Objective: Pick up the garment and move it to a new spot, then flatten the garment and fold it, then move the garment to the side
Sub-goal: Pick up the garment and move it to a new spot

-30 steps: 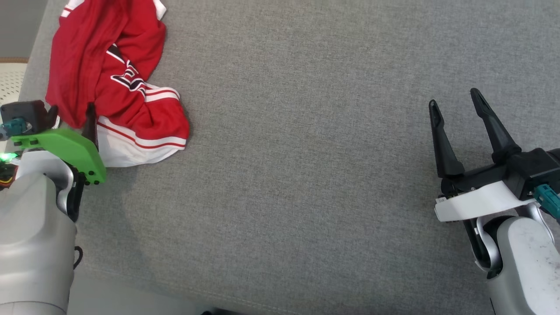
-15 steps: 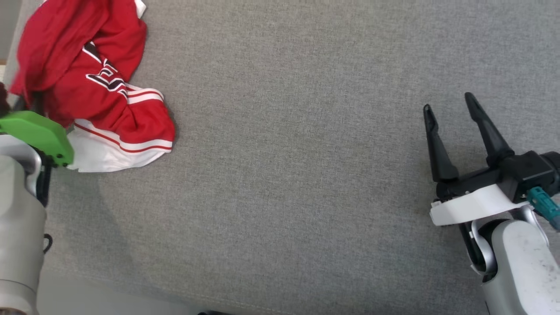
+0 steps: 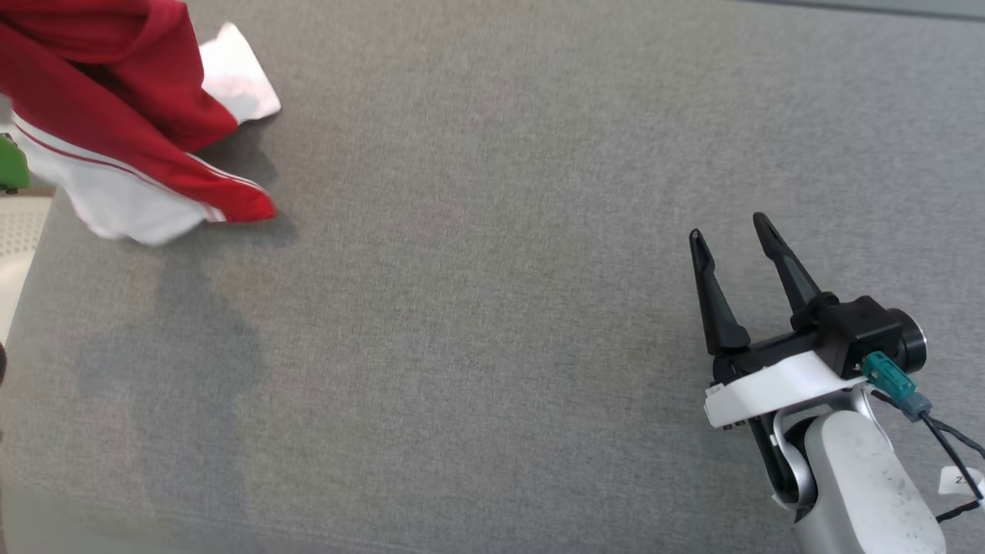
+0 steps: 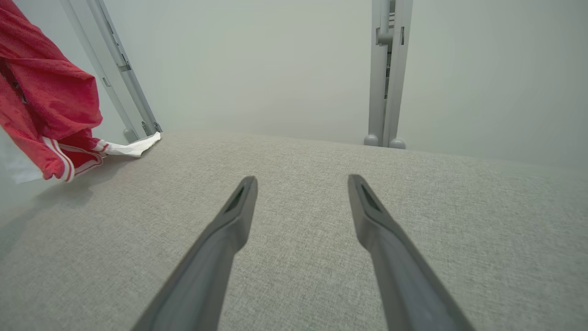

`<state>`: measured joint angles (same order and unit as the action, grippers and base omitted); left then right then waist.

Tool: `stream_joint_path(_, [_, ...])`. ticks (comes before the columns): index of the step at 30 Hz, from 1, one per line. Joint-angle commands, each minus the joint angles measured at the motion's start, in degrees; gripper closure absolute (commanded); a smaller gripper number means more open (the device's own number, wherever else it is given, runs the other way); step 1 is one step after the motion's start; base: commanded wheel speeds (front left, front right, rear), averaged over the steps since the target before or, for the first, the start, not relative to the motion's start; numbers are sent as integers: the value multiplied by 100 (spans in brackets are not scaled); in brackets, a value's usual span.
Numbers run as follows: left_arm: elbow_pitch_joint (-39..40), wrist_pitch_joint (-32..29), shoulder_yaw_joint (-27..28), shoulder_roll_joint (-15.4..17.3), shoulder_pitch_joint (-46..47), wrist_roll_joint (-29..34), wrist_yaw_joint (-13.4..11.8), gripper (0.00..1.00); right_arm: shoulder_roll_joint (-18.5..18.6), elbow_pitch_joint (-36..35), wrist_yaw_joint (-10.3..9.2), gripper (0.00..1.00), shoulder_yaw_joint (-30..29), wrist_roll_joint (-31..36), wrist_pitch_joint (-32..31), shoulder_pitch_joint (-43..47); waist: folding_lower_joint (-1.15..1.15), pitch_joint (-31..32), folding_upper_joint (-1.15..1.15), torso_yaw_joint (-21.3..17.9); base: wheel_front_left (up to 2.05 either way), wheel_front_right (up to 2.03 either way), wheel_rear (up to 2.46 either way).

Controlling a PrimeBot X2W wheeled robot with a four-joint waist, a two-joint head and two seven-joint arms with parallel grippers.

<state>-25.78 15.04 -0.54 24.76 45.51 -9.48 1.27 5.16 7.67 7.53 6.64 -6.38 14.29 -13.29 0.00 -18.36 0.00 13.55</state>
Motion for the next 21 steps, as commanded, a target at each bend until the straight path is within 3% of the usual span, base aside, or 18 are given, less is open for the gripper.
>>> stream_joint_path(1, [262, 18, -9, 91, -138, 148, 43, 100, -37, 66, -9, 0, 0, -50, 54, 67, 0, 531, 0, -264, 0, 0, 0])
stream_joint_path(10, [1798, 17, -269, 144, -177, 564, 266, 100, -196, 174, -9, 0, -54, -233, 93, 72, 0, 1069, 0, -601, 0, 0, 0])
stream_joint_path(21, [2900, -50, -1295, 328, -568, 449, 573, 100, -222, -1, -9, 0, -283, -436, 92, 158, 0, 1247, 0, -1157, 0, 0, 0])
